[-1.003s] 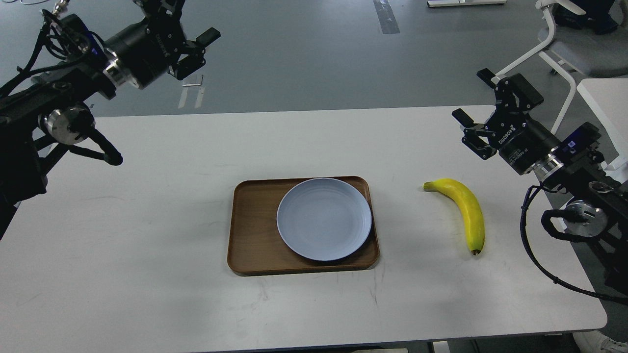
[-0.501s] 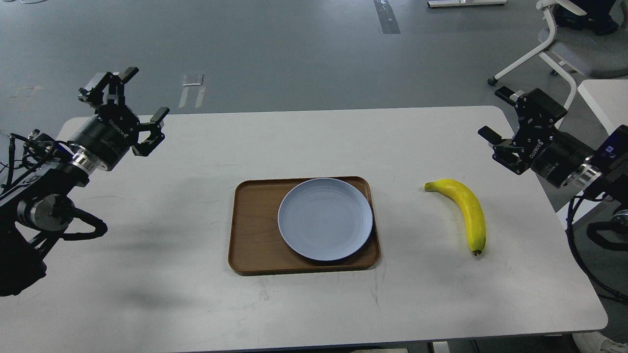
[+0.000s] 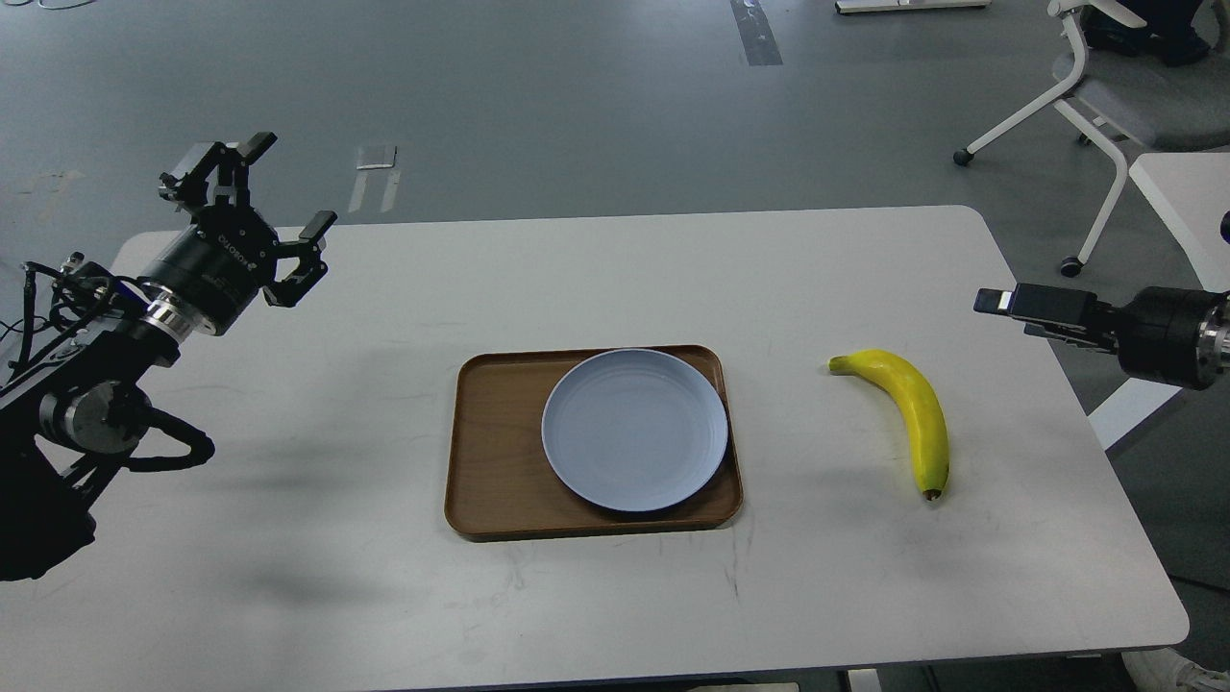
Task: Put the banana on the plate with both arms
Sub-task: 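Lower the right gripper onto the banana and grasp it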
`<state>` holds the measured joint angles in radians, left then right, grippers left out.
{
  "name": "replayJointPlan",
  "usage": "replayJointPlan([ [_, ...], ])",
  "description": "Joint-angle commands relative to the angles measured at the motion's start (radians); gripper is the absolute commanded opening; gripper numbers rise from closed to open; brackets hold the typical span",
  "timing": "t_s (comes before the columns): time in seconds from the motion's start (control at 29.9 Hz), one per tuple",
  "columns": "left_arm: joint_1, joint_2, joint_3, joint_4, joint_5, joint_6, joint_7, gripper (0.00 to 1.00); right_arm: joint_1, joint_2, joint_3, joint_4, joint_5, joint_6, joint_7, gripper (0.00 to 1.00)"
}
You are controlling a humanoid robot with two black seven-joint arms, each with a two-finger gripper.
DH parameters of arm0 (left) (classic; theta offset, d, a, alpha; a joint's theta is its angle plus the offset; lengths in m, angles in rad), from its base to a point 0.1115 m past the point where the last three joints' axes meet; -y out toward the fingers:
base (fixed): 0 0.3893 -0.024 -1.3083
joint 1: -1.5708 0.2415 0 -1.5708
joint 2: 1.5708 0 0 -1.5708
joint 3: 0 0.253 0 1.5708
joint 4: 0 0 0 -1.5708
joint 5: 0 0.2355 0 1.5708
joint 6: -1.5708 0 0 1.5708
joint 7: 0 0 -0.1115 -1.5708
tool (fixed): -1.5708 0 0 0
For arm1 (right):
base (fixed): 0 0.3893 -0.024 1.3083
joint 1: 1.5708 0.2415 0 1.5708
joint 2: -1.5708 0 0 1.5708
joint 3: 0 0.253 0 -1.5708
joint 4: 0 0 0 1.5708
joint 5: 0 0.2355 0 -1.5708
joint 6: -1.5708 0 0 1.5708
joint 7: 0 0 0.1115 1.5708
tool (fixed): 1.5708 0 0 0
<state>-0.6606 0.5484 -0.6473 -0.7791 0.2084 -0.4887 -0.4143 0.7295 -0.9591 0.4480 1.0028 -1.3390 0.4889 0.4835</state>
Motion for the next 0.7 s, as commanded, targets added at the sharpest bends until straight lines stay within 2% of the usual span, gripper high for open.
replayJointPlan([
  [0.0,-0.001,0.002,-0.002,0.0,0.0,0.0,0.0,0.98,0.088,0.049,-0.138,-0.07,-0.121,0.0,0.003,1.0],
  [0.13,-0.002,0.004,-0.003,-0.008,0.0,0.0,-0.001,0.98,0.157,0.115,-0.264,-0.113,-0.137,0.0,0.005,1.0],
  [0.4,-0.008,-0.001,-0.003,-0.008,0.0,0.0,-0.001,0.98,0.176,0.278,-0.324,-0.223,-0.137,0.0,0.005,1.0],
  [0.67,-0.013,-0.002,-0.003,-0.008,0.002,0.0,-0.001,0.98,0.168,0.318,-0.354,-0.257,-0.137,0.0,0.005,1.0],
])
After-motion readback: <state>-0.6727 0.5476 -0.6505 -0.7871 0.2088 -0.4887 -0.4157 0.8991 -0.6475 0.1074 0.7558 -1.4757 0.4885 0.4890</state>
